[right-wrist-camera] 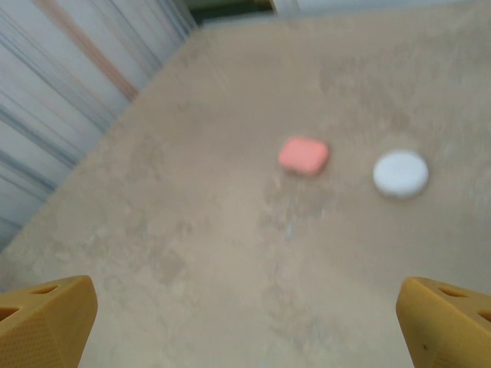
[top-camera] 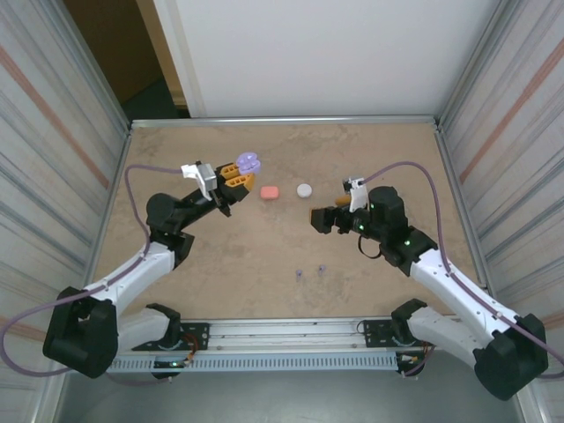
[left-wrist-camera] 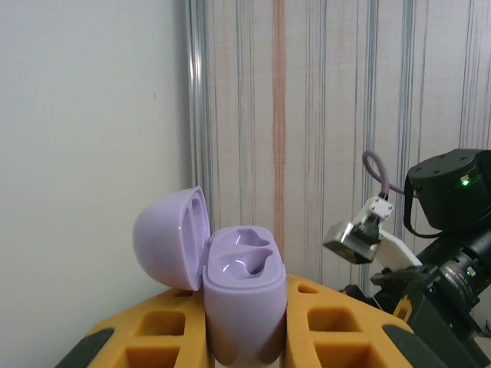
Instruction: Insert the wireless bluetooth earbuds into the charging case
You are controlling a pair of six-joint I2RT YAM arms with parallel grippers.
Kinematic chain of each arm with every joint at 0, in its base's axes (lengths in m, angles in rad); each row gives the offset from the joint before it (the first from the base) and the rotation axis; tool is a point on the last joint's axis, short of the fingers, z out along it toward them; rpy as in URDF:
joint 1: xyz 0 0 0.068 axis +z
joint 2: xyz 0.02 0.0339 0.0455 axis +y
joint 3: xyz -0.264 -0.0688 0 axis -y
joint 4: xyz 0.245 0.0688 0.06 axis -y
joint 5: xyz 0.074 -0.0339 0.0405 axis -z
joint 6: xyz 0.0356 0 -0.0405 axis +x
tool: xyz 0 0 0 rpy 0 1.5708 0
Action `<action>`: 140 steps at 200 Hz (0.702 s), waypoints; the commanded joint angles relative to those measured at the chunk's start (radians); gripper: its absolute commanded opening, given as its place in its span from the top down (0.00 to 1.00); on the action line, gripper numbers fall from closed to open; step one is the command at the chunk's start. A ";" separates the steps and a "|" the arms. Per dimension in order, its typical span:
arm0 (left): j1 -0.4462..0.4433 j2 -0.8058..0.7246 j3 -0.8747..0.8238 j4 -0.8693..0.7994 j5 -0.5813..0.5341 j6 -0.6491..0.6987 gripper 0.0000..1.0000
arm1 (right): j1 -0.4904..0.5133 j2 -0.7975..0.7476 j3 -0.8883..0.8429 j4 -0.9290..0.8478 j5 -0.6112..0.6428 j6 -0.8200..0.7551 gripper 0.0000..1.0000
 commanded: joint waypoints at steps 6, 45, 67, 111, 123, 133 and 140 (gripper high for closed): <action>0.009 -0.032 -0.013 0.003 -0.025 0.027 1.00 | -0.006 0.014 0.073 -0.198 -0.059 0.051 0.01; 0.009 -0.035 -0.007 -0.026 -0.041 0.034 1.00 | 0.043 0.031 0.107 -0.334 -0.046 0.094 0.08; 0.009 -0.034 -0.009 -0.025 -0.046 0.034 1.00 | 0.102 0.095 0.144 -0.425 0.008 0.116 0.14; 0.009 -0.037 -0.009 -0.034 -0.049 0.039 1.00 | 0.203 0.242 0.214 -0.507 0.028 0.237 0.20; 0.009 -0.038 -0.009 -0.039 -0.051 0.040 1.00 | 0.223 0.290 0.242 -0.528 0.011 0.244 0.22; 0.009 -0.040 -0.009 -0.043 -0.053 0.041 1.00 | 0.236 0.328 0.264 -0.541 -0.008 0.246 0.23; 0.009 -0.042 -0.009 -0.045 -0.054 0.043 1.00 | 0.247 0.351 0.276 -0.550 -0.011 0.246 0.23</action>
